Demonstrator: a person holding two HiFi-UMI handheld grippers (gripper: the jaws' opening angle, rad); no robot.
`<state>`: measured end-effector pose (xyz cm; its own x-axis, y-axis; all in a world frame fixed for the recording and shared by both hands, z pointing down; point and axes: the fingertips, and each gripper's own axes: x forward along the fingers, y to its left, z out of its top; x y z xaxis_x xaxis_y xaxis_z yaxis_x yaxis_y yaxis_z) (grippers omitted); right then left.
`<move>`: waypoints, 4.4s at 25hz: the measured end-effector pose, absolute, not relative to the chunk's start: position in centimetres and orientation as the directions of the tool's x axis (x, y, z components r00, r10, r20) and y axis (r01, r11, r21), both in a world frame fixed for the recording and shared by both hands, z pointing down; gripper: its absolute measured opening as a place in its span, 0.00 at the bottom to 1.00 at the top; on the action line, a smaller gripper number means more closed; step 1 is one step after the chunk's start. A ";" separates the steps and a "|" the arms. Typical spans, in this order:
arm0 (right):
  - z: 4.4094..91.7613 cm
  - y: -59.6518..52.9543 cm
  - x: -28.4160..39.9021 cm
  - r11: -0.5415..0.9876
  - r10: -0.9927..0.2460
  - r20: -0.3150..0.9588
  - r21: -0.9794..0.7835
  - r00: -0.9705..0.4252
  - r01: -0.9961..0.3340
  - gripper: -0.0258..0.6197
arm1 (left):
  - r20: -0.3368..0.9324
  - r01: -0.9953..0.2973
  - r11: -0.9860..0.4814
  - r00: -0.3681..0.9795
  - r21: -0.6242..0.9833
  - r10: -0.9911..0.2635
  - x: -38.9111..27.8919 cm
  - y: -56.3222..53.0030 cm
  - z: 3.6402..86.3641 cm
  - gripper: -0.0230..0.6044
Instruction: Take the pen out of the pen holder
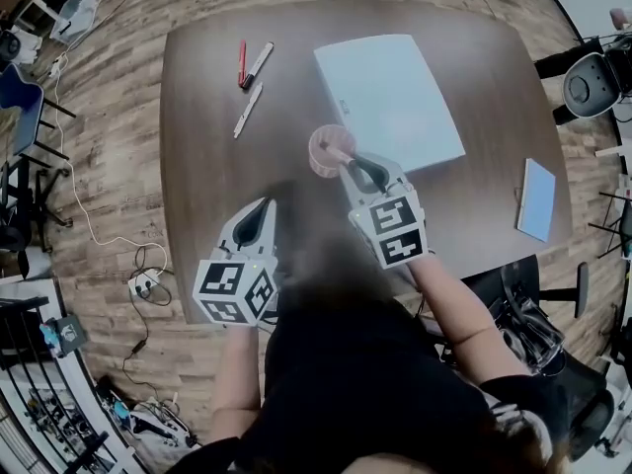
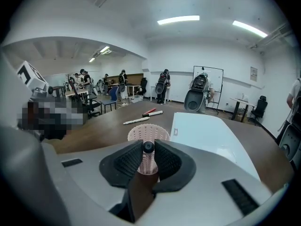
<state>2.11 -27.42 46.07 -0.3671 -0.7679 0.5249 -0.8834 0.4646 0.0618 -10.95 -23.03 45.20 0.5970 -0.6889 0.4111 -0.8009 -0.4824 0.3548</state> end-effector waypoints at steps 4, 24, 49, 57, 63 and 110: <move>45.3 -27.3 2.3 0.453 -0.784 0.498 0.047 -0.372 -0.890 0.18 | 0.409 -0.790 -0.491 0.611 0.367 -0.678 -10.5 -22.9 45.2 0.06; 37.5 -24.1 4.4 0.459 -0.851 0.255 -0.067 -0.460 -0.886 0.18 | 0.365 -0.859 -0.372 0.492 0.353 -0.791 -12.9 -19.5 43.3 0.06; 41.7 -20.0 -5.2 0.721 -0.601 0.282 -0.213 -0.748 -0.660 0.18 | 0.407 -0.923 -0.186 0.321 0.336 -0.855 -17.4 -15.1 44.7 0.06; 44.8 -18.8 -7.0 0.760 -0.542 0.309 -0.217 -0.782 -0.613 0.18 | 0.433 -0.930 -0.143 0.289 0.339 -0.854 -18.1 -14.2 46.1 0.06; 45.9 -18.3 -7.2 0.780 -0.521 0.307 -0.207 -0.796 -0.590 0.18 | 0.454 -0.934 -0.107 0.263 0.341 -0.851 -18.6 -13.5 46.9 0.06; 54.8 -15.2 -5.3 0.845 -0.400 0.693 0.027 -0.599 -0.534 0.21 | 0.541 -0.932 -0.095 0.285 0.351 -0.791 -18.1 -11.6 50.4 0.06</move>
<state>-5.32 -15.17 54.80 -0.5992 -0.4003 0.6933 -0.5339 0.8452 0.0265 -18.12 -11.55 50.42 0.2847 -0.7912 0.5412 -0.9316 -0.0953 0.3507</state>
